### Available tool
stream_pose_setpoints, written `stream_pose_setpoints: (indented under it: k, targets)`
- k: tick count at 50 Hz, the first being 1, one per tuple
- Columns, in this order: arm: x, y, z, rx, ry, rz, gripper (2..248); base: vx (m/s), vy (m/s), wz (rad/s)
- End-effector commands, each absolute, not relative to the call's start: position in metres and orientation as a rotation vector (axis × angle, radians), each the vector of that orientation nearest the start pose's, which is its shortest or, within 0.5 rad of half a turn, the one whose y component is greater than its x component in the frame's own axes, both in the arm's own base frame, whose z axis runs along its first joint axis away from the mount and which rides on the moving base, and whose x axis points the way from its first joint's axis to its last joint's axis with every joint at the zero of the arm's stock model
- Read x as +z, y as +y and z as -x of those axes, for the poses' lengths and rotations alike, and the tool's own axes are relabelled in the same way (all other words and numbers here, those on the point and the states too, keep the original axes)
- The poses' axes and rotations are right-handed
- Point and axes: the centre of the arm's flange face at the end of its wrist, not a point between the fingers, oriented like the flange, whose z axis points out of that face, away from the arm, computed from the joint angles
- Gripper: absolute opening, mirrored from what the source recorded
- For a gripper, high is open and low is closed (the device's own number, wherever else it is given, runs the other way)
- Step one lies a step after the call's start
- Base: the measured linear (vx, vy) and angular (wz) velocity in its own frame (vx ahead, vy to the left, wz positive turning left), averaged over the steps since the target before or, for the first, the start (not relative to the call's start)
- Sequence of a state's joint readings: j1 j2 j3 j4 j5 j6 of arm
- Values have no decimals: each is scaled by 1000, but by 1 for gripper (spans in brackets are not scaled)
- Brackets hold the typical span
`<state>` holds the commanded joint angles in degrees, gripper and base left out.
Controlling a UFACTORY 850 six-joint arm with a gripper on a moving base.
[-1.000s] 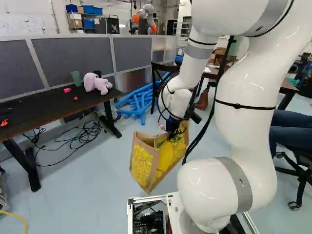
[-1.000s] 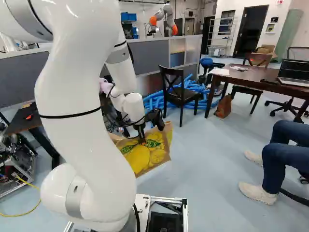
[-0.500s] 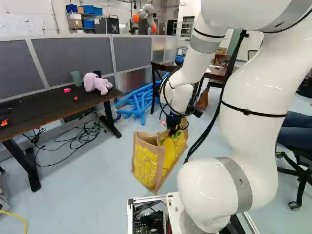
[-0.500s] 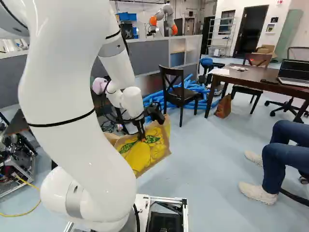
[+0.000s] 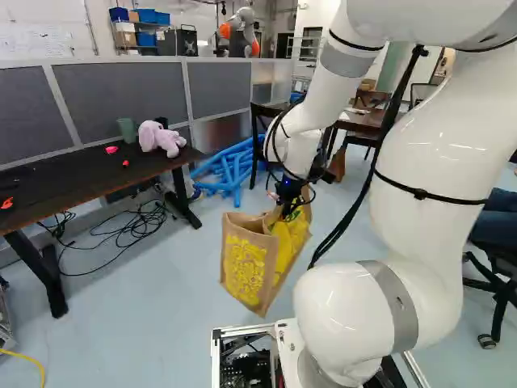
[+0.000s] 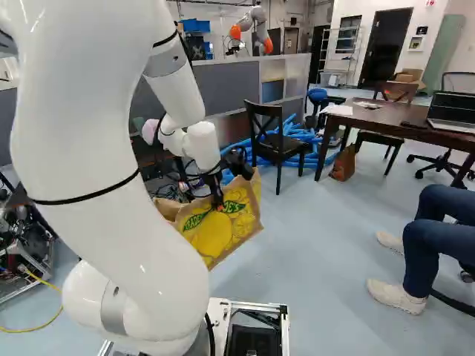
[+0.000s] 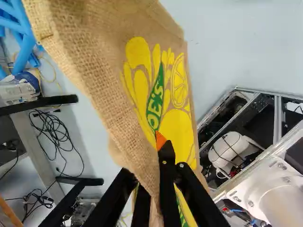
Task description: Pick up the bag on the ground and place it on the table
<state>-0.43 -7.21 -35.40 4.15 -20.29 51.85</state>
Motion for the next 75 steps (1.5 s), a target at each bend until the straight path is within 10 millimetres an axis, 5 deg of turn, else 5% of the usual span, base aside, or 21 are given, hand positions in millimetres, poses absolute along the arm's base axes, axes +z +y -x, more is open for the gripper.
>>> stream_pose_setpoints:
  k: [75]
  targets:
    - [466, -3, -423, -160, 1288, 2869, 22, 0, 0, 0]
